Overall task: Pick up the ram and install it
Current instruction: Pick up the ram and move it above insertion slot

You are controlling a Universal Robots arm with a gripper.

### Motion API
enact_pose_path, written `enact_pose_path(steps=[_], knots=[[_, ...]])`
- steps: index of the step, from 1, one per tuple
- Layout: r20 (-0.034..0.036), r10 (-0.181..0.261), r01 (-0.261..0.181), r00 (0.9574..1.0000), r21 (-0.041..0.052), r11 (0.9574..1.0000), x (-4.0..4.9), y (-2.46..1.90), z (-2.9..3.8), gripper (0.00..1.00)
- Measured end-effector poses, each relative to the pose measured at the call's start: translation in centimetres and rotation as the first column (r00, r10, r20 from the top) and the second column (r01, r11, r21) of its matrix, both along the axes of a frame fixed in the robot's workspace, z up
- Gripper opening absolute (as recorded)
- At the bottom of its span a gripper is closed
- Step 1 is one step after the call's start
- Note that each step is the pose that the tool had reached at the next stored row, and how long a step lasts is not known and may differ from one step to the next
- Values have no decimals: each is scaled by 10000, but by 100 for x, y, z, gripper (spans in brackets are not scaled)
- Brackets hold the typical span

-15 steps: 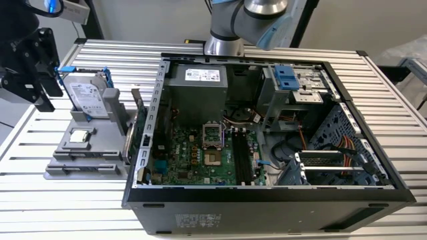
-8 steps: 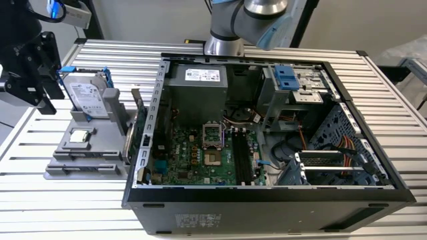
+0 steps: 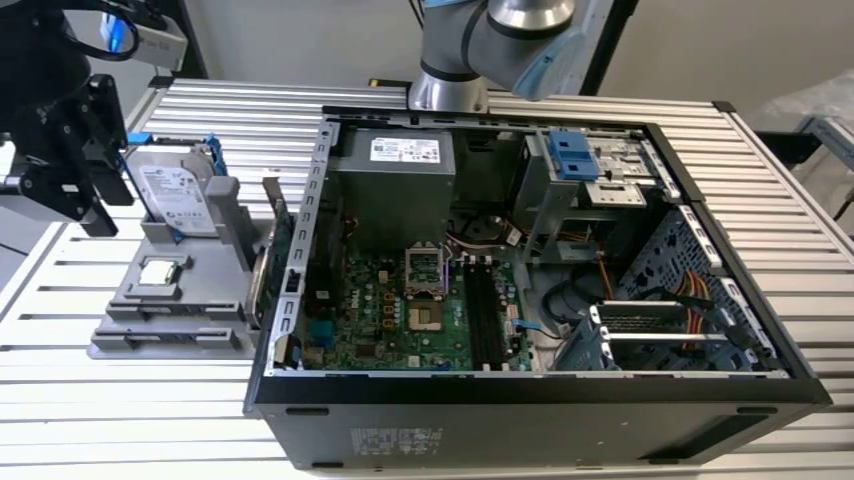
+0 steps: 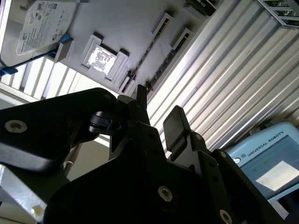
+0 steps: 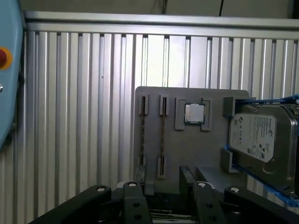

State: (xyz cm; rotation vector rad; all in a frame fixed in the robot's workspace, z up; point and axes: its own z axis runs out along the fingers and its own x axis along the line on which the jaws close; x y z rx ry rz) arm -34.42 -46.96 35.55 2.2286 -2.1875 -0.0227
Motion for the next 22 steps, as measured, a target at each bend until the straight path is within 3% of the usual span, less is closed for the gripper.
enact_pose_path(steps=[10, 22], knots=[[0, 0, 0, 10000, 0, 10000, 0, 0, -102, 100], [2, 3, -3, 10000, 1, 10000, 1, -1, -130, 100]])
